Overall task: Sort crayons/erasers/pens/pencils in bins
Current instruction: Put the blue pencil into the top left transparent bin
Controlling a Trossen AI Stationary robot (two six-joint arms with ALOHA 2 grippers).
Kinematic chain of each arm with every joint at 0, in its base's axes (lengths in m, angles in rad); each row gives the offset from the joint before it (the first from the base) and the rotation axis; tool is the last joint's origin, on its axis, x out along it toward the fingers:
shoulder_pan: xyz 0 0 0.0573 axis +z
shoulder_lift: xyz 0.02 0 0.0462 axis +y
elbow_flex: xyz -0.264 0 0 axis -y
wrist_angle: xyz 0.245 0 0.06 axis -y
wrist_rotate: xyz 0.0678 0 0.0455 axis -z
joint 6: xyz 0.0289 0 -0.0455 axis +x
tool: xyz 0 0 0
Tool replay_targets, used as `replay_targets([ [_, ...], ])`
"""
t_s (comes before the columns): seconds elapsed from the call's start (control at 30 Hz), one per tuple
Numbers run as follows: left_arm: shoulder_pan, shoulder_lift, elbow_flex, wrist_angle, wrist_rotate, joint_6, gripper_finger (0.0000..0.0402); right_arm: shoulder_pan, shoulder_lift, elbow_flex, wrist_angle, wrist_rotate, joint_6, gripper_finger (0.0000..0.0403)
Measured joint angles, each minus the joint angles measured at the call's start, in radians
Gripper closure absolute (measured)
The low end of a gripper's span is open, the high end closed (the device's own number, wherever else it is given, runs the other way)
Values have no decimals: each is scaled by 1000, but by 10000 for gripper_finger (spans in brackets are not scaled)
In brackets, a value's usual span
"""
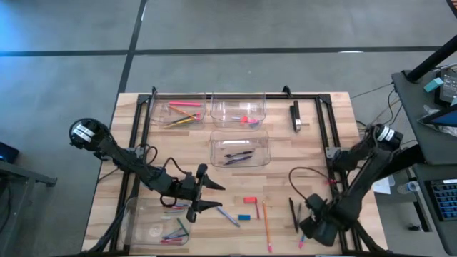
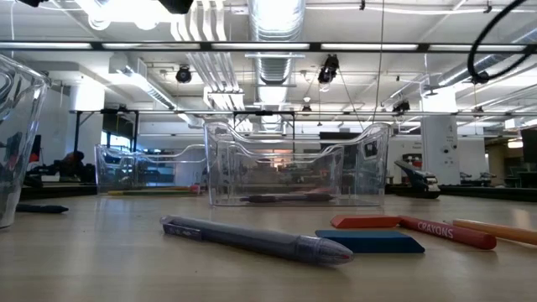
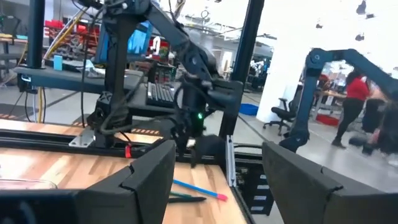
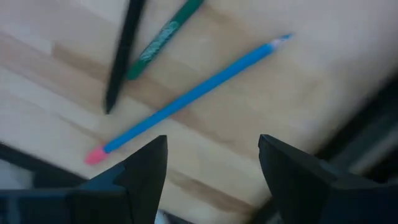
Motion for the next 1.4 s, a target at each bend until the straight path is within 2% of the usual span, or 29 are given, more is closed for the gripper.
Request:
replay_targets([
  [0.23, -8, 0, 0, 0, 2, -11, 176, 54, 68, -49, 231, 129, 138, 163],
  [0.43, -9, 0, 0, -1, 2, -12, 176, 68, 118, -96, 259, 131, 222, 163],
  [0.7, -8, 0, -1, -8, 2, -12, 176, 67, 154, -123, 285, 129, 250, 163],
  [1.0, -8, 0, -1, -8, 2, -11, 176, 69, 140, -129, 284, 96, 250, 168],
  [1.17, -8, -5, -4, -62, 5, -12, 176, 69, 154, -132, 280, 31, 230, 168],
  [1.4, -8, -9, -5, -70, 5, -36, 176, 69, 177, -135, 283, 23, 214, 176],
])
